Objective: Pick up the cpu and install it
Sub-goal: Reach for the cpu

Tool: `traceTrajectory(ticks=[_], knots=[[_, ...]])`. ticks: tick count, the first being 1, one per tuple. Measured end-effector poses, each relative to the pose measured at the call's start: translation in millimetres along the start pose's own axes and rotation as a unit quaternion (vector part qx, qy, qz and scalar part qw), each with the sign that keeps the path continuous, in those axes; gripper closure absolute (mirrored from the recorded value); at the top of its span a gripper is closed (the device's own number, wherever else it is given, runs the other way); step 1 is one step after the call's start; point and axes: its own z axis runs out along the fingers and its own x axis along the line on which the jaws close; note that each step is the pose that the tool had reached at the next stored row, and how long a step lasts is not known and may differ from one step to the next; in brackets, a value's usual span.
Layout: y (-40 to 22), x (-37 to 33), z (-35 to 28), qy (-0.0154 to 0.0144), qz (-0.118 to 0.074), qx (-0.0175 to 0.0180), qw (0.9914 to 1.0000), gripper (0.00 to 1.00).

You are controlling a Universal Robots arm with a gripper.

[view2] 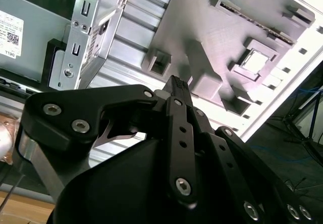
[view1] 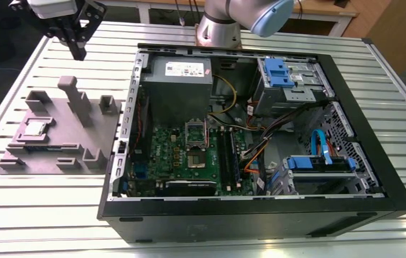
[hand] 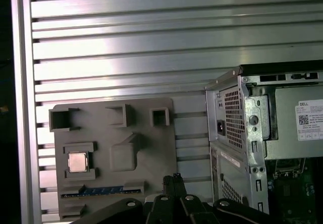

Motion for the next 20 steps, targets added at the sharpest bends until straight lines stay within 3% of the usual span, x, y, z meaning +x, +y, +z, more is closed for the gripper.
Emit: traceTrajectory(ticks=[20], knots=[[-1.0,10.5,1.0,0.0004,0.001,0.0000,1.00000,0.90]])
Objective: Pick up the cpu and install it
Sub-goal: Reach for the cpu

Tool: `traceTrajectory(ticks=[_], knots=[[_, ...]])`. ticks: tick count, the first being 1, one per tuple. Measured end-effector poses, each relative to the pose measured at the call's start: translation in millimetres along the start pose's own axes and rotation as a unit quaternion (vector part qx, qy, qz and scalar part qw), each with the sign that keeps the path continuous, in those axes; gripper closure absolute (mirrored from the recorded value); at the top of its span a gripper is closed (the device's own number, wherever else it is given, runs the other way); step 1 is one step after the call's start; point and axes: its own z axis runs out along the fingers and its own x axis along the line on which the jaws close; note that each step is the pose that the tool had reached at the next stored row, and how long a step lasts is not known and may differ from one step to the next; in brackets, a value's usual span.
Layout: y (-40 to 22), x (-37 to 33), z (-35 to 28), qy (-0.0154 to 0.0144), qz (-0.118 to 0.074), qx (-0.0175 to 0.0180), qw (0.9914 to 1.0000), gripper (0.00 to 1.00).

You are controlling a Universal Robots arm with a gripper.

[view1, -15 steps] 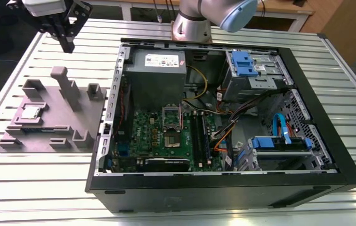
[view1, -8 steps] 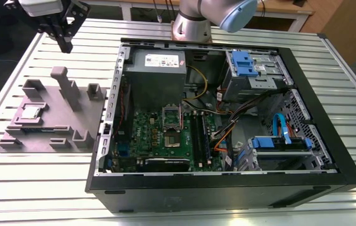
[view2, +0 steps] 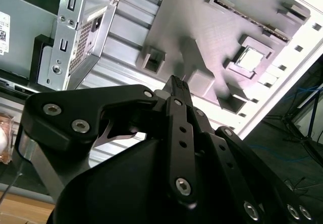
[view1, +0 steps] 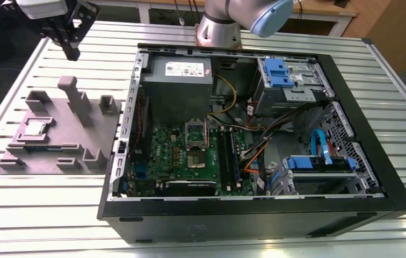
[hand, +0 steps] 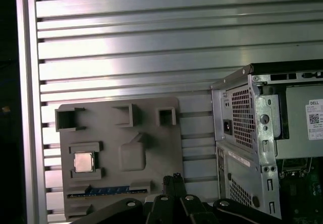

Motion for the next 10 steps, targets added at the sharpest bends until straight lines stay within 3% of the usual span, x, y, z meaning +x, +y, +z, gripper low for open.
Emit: traceTrajectory(ticks=[10], knots=[[-0.5,5.8,0.6,0.0003,0.001,0.0000,1.00000,0.90]])
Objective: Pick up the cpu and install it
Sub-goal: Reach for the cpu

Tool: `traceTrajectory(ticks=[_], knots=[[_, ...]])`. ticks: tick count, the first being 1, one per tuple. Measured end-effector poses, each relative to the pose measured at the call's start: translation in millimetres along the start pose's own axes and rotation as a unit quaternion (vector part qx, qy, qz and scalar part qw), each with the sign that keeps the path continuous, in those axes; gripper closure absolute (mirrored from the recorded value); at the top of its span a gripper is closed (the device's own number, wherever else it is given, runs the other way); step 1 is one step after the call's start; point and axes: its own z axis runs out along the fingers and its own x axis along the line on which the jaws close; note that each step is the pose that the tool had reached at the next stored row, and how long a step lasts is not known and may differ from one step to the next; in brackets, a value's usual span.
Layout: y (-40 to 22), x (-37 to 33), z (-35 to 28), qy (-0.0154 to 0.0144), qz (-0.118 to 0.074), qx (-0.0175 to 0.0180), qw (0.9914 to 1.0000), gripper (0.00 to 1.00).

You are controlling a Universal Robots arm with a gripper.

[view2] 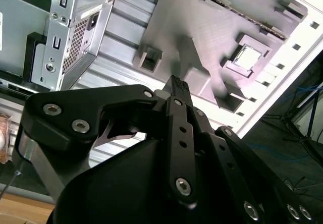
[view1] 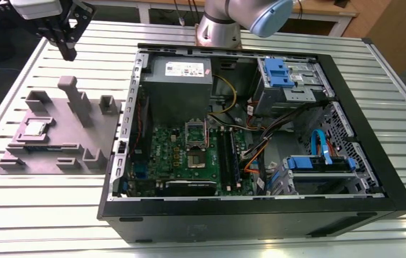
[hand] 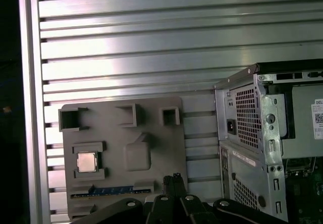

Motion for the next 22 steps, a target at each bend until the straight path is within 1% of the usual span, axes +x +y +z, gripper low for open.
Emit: traceTrajectory(ticks=[22], knots=[[-1.1,12.3,1.3,0.0003,0.001,0.0001,1.00000,0.90]])
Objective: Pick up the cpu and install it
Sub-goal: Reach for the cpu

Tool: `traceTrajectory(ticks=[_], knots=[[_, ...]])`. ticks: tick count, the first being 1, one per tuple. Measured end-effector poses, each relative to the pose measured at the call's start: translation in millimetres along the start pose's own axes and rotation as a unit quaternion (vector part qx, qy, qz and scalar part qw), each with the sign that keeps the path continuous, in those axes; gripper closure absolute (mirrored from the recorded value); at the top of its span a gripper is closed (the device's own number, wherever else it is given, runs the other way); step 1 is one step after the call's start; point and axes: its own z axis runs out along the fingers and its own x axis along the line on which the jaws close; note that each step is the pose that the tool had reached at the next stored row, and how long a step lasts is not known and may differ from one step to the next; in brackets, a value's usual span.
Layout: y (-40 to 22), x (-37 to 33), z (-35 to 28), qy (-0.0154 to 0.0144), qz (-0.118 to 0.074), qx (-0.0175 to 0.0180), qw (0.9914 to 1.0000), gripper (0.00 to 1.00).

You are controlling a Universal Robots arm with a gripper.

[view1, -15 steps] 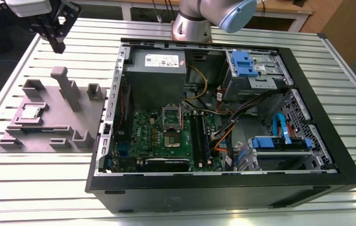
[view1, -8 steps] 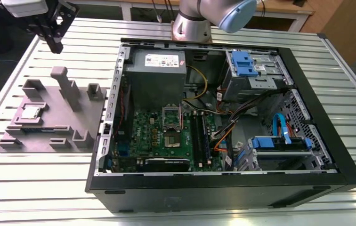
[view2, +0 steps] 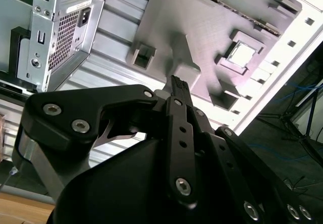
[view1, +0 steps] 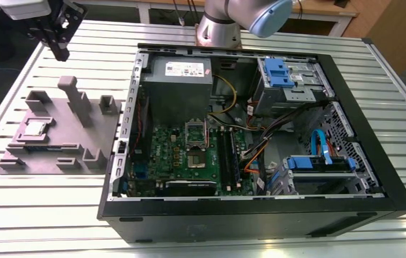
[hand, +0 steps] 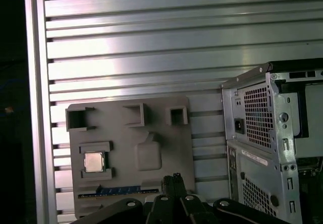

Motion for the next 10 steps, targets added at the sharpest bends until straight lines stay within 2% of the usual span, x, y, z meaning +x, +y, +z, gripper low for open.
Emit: traceTrajectory(ticks=[10], knots=[[-0.4,4.1,0.4,0.0001,0.000,0.0000,1.00000,0.90]])
